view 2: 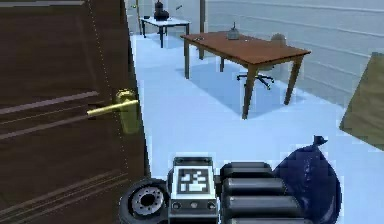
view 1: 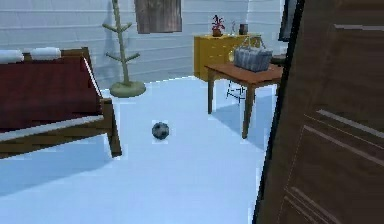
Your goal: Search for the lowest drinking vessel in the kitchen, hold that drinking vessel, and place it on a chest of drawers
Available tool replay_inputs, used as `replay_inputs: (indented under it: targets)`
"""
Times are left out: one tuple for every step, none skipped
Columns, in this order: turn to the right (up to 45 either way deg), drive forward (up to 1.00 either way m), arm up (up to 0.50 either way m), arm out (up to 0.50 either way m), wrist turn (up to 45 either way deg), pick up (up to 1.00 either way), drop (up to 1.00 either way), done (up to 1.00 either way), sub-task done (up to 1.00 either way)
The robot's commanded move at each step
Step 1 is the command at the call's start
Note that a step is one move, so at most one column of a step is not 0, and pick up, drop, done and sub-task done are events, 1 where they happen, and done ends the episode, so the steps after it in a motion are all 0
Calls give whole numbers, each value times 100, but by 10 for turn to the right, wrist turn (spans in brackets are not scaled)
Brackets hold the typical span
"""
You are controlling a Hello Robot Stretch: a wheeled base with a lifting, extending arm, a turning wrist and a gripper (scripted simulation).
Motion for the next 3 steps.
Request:
replay_inputs:
  targets:
    - [0, 85, 0, 0, 0, 0, 0, 0, 0]
    - [60, 0, 0, 0, 0, 0, 0, 0, 0]
    - [0, 100, 0, 0, 0, 0, 0, 0, 0]
